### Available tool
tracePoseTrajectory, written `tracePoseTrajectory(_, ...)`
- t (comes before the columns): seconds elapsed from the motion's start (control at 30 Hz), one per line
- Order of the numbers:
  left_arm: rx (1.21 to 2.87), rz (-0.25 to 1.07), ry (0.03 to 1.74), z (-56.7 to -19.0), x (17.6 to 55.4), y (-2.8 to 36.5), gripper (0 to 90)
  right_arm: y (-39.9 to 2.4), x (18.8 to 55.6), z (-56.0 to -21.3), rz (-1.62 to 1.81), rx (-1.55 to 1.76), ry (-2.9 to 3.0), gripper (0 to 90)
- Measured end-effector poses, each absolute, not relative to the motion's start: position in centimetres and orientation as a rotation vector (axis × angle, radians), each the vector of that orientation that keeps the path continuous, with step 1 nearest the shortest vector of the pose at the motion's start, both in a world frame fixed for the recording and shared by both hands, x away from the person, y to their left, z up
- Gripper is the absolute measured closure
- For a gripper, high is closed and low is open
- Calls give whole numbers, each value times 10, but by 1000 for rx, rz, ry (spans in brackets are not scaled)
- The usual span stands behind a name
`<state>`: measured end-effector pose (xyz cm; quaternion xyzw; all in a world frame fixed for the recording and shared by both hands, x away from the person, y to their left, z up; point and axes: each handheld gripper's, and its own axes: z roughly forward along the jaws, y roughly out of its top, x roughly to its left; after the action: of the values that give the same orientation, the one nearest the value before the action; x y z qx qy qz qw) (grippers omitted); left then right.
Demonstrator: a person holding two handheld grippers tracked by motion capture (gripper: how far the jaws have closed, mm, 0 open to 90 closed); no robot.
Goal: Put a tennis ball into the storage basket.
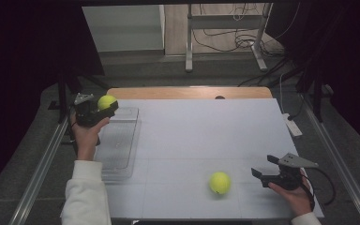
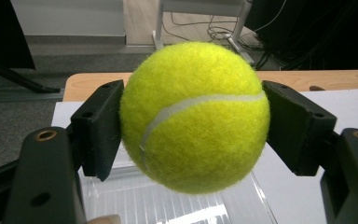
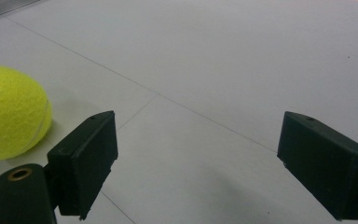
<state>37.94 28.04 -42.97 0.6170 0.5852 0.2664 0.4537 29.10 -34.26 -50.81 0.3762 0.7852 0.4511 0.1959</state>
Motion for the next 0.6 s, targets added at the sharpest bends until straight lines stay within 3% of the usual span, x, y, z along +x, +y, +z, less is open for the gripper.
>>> tracePoseTrajectory(0.6,1557,644,1473,-436,384,281,266,-342,291,-508,1261,1054,2200,124)
